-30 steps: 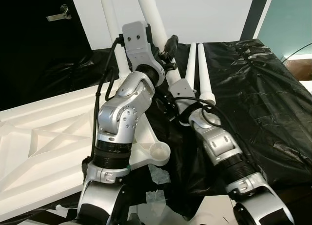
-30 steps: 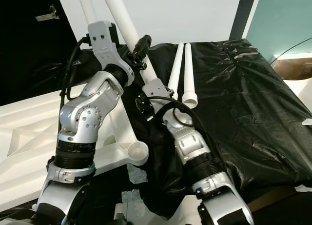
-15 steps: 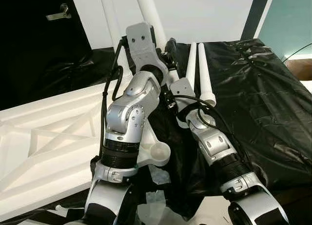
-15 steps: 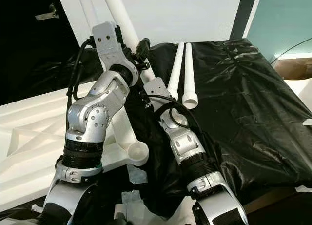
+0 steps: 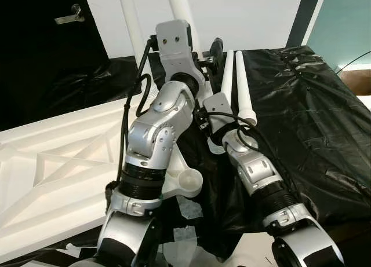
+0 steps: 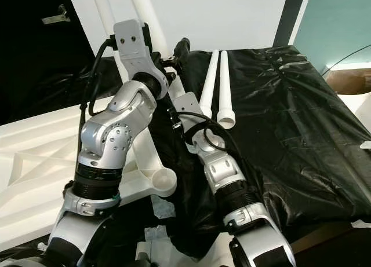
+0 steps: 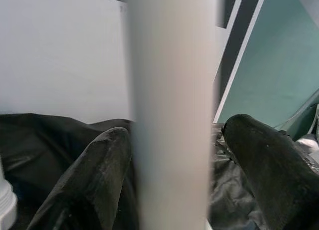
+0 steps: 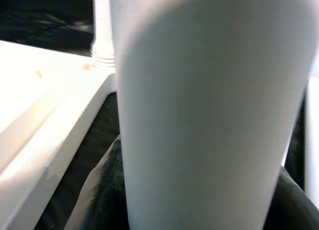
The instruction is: Building children table
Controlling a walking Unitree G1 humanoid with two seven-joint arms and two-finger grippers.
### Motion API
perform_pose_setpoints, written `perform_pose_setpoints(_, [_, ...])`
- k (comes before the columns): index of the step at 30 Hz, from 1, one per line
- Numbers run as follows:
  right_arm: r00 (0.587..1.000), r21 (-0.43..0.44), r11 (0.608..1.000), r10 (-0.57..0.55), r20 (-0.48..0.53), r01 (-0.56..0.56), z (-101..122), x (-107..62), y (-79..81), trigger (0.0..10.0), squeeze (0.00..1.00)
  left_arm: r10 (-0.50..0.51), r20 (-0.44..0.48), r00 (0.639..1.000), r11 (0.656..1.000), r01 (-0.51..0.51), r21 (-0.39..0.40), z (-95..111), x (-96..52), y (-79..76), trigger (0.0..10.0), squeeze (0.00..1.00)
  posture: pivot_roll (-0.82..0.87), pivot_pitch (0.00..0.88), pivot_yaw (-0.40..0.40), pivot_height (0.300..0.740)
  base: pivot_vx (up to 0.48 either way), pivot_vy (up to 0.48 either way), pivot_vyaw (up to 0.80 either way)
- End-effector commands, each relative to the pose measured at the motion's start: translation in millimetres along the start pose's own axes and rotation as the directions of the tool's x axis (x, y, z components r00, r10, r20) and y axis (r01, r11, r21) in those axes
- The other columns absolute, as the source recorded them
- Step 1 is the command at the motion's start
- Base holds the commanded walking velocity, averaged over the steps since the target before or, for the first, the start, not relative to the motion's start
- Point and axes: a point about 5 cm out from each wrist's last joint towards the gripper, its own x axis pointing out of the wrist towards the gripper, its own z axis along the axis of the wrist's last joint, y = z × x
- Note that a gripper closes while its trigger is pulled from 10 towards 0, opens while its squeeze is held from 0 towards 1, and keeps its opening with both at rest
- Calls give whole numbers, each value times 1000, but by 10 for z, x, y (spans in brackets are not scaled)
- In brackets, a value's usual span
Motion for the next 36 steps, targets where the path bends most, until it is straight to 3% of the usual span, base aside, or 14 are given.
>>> perform_pose_setpoints(1, [997, 34, 998, 57, 59, -59, 95, 1, -46, 10000, 0, -315, -30, 949, 949, 315, 19, -5, -62, -143, 10000, 0, 114, 15, 35, 740, 0, 0, 0])
perform_pose_setpoints(2, [997, 34, 998, 57, 59, -59, 95, 1, -46, 10000, 0, -315, -30, 949, 949, 315, 19, -5, -62, -143, 10000, 0, 114, 15, 35, 740, 0, 0, 0])
perform_pose_setpoints(4, [984, 15, 988, 152, 89, -154, 116, -46, -115, 10000, 0, -416, -73, 907, 908, 419, 27, -25, -121, -109, 10000, 0, 106, 10, 41, 740, 0, 0, 0])
perform_pose_setpoints(5, [984, 15, 988, 152, 89, -154, 116, -46, -115, 10000, 0, -416, -73, 907, 908, 419, 27, -25, -121, -109, 10000, 0, 106, 10, 41, 740, 0, 0, 0])
perform_pose_setpoints(7, [965, -16, 971, 239, 105, -239, 124, -100, -151, 10000, 0, -478, -98, 873, 876, 482, 26, -40, -162, -85, 10000, 0, 103, 8, 43, 740, 0, 0, 0])
perform_pose_setpoints(10, [956, -23, 962, 272, 109, -271, 125, -124, -165, 10000, 0, -500, -102, 860, 863, 504, 17, -39, -176, -78, 10000, 0, 101, 5, 45, 740, 0, 0, 0])
perform_pose_setpoints(11, [934, -36, 941, 339, 117, -337, 130, -168, -203, 10000, 0, -579, -85, 811, 816, 576, -53, -6, -221, -96, 10000, 0, 94, 4, 50, 740, 0, 0, 0])
perform_pose_setpoints(13, [912, -48, 919, 395, 113, -392, 128, -197, -237, 10000, 0, -620, -61, 782, 784, 614, -89, 31, -240, -102, 10000, 0, 91, 1, 54, 740, 0, 0, 0])
perform_pose_setpoints(16, [895, -58, 902, 432, 111, -429, 136, -210, -260, 10000, 0, -635, -69, 770, 772, 629, -87, 27, -242, -103, 10000, 0, 90, 0, 55, 740, 0, 0, 0])
perform_pose_setpoints(20, [885, -63, 892, 453, 108, -449, 138, -215, -273, 10000, 0, -620, -83, 780, 785, 615, -79, 10, -220, -100, 10000, 0, 89, 0, 57, 740, 0, 0, 0])
perform_pose_setpoints(21, [880, -67, 887, 462, 110, -457, 141, -215, -278, 10000, 0, -612, -83, 787, 791, 609, -64, 4, -206, -83, 3451, 0, 89, 0, 57, 740, 0, 0, 0])
perform_pose_setpoints(23, [877, -70, 884, 467, 112, -462, 143, -215, -281, 10000, 0, -608, -82, 789, 794, 606, -53, 0, -197, -69, 3451, 0, 89, 0, 57, 740, 0, 0, 0])
perform_pose_setpoints(24, [874, -72, 882, 472, 114, -466, 146, -214, -281, 10000, 0, -599, -77, 797, 801, 598, -37, 0, -180, -46, 0, 0, 90, 0, 56, 740, 0, 0, 0])
perform_pose_setpoints(36, [876, -56, 884, 468, 118, -465, 136, -206, -320, 10000, 0, -560, -86, 824, 827, 563, 8, -11, -161, 5, 0, 0, 95, 0, 53, 740, 0, 0, 0])
